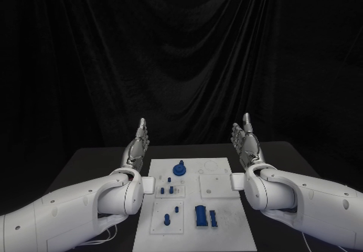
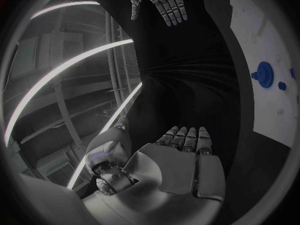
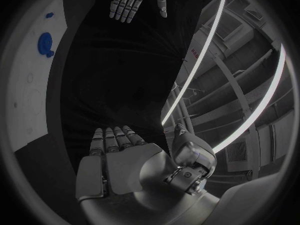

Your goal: Assemble the parts on the task board

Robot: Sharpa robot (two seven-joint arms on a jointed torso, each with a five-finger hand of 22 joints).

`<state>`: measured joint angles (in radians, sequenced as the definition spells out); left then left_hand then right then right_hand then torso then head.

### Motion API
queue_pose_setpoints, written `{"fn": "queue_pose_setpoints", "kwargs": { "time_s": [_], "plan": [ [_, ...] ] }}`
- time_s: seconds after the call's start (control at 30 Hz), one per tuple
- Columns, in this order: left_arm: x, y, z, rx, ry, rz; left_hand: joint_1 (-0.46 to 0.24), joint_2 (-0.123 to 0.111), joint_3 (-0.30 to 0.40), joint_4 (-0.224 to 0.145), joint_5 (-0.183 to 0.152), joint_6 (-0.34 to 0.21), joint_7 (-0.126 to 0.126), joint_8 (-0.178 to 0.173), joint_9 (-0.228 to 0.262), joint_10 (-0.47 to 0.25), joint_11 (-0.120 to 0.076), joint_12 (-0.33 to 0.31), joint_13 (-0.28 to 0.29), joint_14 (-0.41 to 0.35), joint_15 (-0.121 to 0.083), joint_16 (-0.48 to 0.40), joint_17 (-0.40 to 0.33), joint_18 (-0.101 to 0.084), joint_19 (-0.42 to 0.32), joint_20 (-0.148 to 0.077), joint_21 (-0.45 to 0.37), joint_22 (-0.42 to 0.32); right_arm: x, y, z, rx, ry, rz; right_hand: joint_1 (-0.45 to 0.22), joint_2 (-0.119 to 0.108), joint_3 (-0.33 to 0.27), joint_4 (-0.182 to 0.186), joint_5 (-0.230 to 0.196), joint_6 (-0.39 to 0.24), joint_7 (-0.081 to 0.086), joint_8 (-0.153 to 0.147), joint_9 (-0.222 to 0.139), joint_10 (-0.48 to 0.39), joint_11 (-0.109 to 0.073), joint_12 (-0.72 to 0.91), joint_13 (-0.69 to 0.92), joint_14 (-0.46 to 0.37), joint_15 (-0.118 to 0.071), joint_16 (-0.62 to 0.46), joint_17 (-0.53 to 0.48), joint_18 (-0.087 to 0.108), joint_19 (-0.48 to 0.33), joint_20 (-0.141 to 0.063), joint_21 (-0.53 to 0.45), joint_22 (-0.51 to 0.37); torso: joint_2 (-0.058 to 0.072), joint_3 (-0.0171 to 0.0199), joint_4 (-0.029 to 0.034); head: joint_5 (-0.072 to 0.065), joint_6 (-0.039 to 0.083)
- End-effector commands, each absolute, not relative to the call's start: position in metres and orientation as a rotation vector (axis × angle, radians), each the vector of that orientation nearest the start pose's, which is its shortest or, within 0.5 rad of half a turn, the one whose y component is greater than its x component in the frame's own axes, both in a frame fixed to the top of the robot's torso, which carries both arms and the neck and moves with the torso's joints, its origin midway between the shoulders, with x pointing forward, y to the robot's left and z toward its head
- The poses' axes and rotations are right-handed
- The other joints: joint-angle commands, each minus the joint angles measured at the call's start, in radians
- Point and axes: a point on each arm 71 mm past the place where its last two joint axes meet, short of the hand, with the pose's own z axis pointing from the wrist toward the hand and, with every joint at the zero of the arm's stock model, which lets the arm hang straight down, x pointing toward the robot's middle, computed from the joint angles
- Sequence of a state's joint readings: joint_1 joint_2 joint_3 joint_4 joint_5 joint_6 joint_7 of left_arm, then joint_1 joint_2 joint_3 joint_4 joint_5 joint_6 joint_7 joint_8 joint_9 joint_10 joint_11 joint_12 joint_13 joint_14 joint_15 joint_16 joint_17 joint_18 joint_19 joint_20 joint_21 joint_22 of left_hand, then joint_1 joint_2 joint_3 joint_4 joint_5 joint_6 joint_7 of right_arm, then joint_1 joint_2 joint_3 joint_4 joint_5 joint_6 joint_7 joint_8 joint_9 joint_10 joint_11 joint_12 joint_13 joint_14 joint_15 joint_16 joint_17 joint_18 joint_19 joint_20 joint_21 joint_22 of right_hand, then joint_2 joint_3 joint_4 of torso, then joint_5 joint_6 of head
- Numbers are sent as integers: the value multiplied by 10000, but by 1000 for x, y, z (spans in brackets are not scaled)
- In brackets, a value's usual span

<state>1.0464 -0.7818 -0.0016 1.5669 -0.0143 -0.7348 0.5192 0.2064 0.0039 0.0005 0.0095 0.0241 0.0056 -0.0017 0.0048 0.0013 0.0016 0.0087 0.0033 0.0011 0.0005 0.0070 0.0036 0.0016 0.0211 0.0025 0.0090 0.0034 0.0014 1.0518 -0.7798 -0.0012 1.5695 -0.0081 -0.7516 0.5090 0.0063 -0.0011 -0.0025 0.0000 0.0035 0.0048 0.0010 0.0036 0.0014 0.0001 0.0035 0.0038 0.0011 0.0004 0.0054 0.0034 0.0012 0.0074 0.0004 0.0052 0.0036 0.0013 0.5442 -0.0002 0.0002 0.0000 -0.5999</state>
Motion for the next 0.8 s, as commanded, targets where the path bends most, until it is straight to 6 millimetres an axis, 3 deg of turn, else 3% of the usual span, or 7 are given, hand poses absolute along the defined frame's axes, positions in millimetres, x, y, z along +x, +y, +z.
{"fn": "queue_pose_setpoints", "kwargs": {
  "time_s": [0.03, 0.27, 0.3, 0.8],
  "plan": [
    [462, 192, -224, -12089, 12178, -12289, -673, -39, -5, -95, -241, -56, 17, -48, -13, -16, -87, -33, -11, -5, -70, -36, -16, -211, -25, -90, -34, -14, 462, -192, -224, 12089, 12178, 12289, -63, 11, 25, 0, -35, -48, -10, -36, -14, -1, -35, -38, -11, -4, -54, -34, -12, -74, -4, -52, -36, -13, 0, 2, -2, 0, -1],
    [462, 192, -224, -12089, 12178, -12289, -1216, -39, -5, -95, -241, -56, 17, -48, -13, -16, -87, -33, -11, -5, -70, -36, -16, -211, -25, -90, -34, -14, 462, -192, -224, 12089, 12178, 12289, -63, 11, 25, 0, -35, -48, -10, -36, -14, -1, -35, -38, -11, -4, -54, -34, -12, -74, -4, -52, -36, -13, 0, 2, -2, 0, -1],
    [462, 192, -224, -12089, 12178, -12289, -2064, -39, -5, -95, -241, -56, 17, -48, -13, -16, -87, -33, -11, -5, -70, -36, -16, -211, -25, -90, -34, -14, 462, -192, -224, 12089, 12178, 12289, -63, 11, 25, 0, -35, -48, -10, -36, -14, -1, -35, -38, -11, -4, -54, -34, -12, -74, -4, -52, -36, -13, 0, 2, -2, 0, -1],
    [462, 192, -224, -12089, 12178, -12289, -2064, -39, -5, -95, -241, -56, 17, -48, -13, -16, -87, -33, -11, -5, -70, -36, -16, -211, -25, -90, -34, -14, 462, -192, -224, 12089, 12178, 12289, -63, 11, 25, 0, -35, -48, -10, -36, -14, -1, -35, -38, -11, -4, -54, -34, -12, -74, -4, -52, -36, -13, 0, 2, -2, 0, -1]
  ]
}}
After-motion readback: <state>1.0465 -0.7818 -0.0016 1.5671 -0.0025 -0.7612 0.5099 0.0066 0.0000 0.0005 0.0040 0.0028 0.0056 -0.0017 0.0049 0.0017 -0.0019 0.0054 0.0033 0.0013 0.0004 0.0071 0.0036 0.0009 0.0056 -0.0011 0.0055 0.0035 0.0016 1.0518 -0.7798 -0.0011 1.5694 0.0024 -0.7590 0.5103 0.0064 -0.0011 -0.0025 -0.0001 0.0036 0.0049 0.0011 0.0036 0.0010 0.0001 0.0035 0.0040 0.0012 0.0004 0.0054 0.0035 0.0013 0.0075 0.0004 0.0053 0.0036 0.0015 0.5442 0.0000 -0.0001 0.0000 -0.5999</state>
